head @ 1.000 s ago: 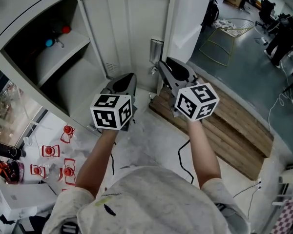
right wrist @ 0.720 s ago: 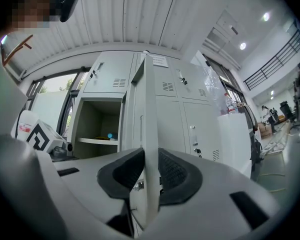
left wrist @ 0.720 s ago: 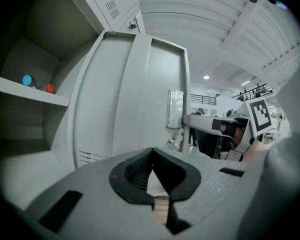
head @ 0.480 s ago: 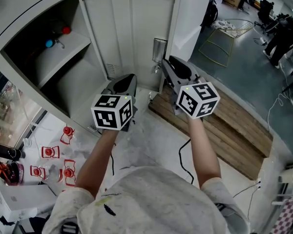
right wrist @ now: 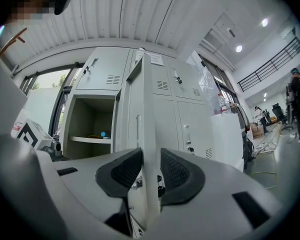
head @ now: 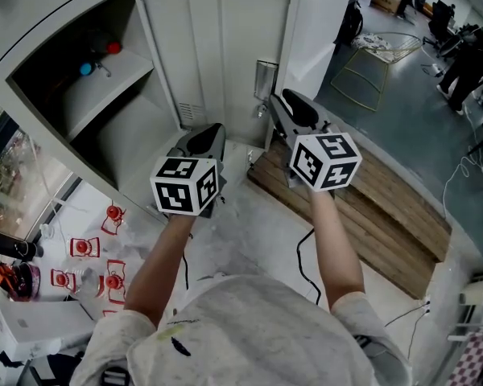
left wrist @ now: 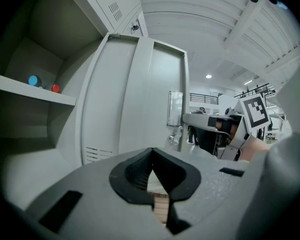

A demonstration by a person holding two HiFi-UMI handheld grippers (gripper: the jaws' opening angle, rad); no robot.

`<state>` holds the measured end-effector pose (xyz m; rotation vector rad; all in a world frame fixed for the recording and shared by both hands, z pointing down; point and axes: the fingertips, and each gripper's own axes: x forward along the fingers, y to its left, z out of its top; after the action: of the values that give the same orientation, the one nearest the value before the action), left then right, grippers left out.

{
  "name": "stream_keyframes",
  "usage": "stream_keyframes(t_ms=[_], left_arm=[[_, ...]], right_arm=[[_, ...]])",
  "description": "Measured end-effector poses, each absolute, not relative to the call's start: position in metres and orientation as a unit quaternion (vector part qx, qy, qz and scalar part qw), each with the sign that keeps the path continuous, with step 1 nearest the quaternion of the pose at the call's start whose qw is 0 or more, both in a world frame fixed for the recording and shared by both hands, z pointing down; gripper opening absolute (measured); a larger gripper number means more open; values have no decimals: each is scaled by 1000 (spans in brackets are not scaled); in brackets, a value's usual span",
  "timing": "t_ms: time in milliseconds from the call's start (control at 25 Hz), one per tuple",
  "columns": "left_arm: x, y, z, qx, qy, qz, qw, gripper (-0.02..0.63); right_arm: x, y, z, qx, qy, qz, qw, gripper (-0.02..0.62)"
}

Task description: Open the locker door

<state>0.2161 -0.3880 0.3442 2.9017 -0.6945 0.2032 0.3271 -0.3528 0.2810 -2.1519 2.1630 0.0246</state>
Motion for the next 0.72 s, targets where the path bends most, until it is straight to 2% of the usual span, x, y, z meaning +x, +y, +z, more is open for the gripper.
stream_keyframes(t_ms=[720], left_arm=[[192, -373, 340, 963, -250, 68, 73, 6]], right_arm=[[300, -335, 278, -695, 718, 16, 33, 112]])
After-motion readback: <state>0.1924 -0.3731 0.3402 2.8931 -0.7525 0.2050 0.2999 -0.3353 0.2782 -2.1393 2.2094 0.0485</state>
